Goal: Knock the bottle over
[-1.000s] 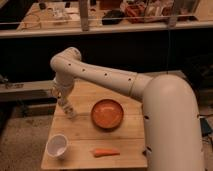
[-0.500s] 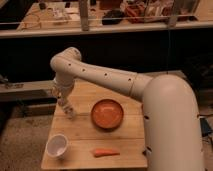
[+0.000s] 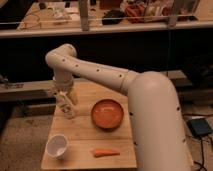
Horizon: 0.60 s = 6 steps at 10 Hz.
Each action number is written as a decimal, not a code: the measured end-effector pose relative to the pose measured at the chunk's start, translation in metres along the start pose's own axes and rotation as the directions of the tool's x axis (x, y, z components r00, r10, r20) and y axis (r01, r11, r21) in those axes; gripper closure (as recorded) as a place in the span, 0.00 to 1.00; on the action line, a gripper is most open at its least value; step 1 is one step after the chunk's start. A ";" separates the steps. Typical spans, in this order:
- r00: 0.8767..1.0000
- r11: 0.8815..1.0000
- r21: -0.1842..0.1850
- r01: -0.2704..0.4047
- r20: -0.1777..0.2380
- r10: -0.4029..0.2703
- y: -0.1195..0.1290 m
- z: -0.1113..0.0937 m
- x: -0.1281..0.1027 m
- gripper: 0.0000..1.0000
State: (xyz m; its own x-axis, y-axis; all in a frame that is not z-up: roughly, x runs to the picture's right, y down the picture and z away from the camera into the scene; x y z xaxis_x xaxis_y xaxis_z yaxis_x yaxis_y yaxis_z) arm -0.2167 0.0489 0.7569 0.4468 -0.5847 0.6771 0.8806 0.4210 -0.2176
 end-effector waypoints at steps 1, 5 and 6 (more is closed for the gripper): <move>1.000 1.000 -0.015 -0.009 0.000 0.009 0.001 0.001 0.004 0.20; 0.999 0.999 -0.013 -0.032 0.010 0.032 0.005 0.003 0.010 0.20; 0.999 0.999 0.014 -0.051 0.017 0.051 0.007 0.002 0.013 0.20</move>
State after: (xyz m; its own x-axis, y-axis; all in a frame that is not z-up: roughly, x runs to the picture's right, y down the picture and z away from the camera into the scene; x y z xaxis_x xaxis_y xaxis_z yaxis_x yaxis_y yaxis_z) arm -0.2048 0.0460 0.7655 0.4886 -0.5509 0.6766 0.8542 0.4602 -0.2420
